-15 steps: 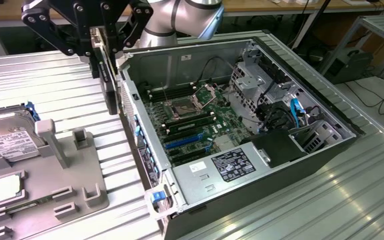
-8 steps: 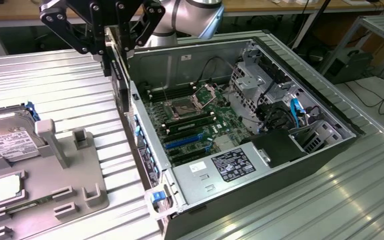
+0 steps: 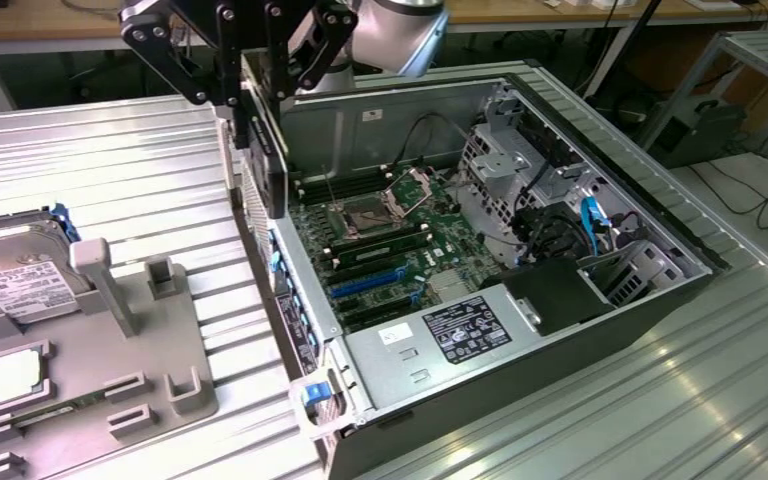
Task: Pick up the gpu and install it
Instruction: 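Pick up the gpu and move the gpu toward the slot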
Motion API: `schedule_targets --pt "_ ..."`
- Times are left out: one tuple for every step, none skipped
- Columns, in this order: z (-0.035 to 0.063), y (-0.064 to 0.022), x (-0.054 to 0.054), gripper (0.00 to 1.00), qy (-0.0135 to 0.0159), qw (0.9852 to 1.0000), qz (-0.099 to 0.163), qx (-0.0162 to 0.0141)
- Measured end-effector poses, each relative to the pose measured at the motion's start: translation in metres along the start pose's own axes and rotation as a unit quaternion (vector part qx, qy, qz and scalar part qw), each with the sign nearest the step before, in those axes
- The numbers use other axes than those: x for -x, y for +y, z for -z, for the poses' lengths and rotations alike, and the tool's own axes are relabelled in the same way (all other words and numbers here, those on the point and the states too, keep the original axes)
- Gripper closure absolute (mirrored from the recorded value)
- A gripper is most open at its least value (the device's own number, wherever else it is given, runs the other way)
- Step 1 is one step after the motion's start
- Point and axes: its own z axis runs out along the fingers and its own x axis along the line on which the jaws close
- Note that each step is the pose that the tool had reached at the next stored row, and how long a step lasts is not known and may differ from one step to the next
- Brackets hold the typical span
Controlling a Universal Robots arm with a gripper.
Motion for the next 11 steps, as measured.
schedule_targets --pt "0.0000 0.0000 0.002 0.72 0.0000 1.0000 0.000 0.0000" --pt "0.0000 0.0000 0.004 0.72 0.0001 1.0000 0.000 -0.0001" --pt "-0.0001 -0.0001 0.006 0.72 0.0000 1.0000 0.000 0.0000" --pt "-0.0002 -0.0001 0.008 0.72 0.0000 1.0000 0.000 0.0000" --pt "-0.0002 -0.0002 0.011 0.72 0.0000 1.0000 0.000 0.0000" --pt "-0.0003 -0.0002 0.014 0.72 0.0000 1.0000 0.000 0.0000" --pt "-0.0003 -0.0002 0.017 0.72 0.0000 1.0000 0.000 0.0000" --pt "-0.0004 -0.0003 0.019 0.72 0.0000 1.0000 0.000 0.0000" --pt "-0.0004 -0.0003 0.022 0.72 0.0000 1.0000 0.000 0.0000" --pt "-0.0005 -0.0004 0.024 0.72 0.0000 1.0000 0.000 0.0000" --pt "-0.0005 -0.0004 0.026 0.72 0.0000 1.0000 0.000 0.0000"
